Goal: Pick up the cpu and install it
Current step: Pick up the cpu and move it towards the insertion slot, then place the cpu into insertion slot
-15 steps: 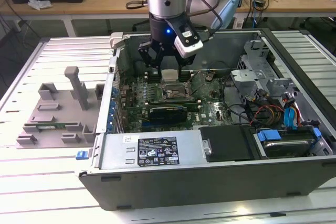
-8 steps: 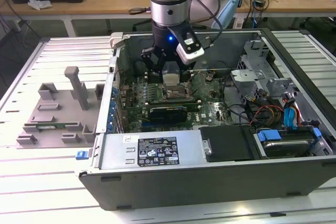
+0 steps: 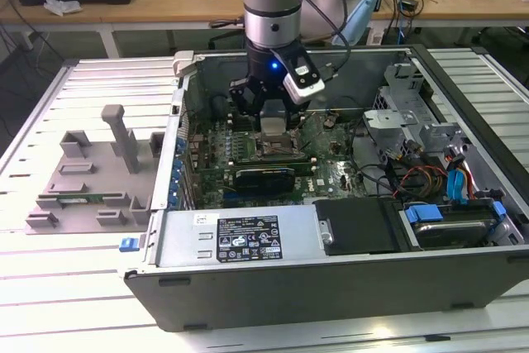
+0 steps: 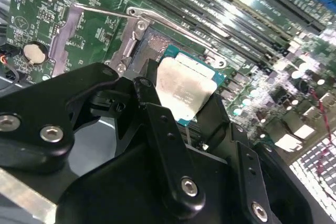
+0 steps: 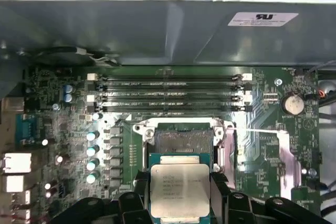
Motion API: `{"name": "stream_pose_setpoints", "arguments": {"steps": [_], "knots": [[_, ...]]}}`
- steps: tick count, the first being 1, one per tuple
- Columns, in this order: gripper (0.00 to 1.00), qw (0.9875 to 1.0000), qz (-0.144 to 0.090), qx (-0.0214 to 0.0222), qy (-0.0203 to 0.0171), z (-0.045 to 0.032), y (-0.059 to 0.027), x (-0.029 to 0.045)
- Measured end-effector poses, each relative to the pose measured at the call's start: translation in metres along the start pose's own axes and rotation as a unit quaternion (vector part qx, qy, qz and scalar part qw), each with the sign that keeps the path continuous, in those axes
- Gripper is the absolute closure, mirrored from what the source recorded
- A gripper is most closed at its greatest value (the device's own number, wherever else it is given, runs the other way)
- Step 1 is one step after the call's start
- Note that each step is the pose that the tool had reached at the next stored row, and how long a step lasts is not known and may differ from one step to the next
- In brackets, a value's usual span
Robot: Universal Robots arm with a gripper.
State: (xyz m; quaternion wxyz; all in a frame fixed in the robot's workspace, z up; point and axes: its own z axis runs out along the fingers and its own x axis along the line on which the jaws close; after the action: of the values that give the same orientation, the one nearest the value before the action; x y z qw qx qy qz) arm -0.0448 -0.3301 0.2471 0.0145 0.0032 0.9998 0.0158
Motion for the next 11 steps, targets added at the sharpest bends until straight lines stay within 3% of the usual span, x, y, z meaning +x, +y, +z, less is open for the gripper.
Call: {"name": "stream_pose_setpoints", "arguments": {"steps": [4, 11], "knots": [[0.46, 1.0, 0.0, 0.0002, 0.0029, 0.0045, 0.002, -0.0052], [0.46, 1.0, 0.0, 0.0001, 0.0031, 0.0047, 0.002, -0.0054]]}}
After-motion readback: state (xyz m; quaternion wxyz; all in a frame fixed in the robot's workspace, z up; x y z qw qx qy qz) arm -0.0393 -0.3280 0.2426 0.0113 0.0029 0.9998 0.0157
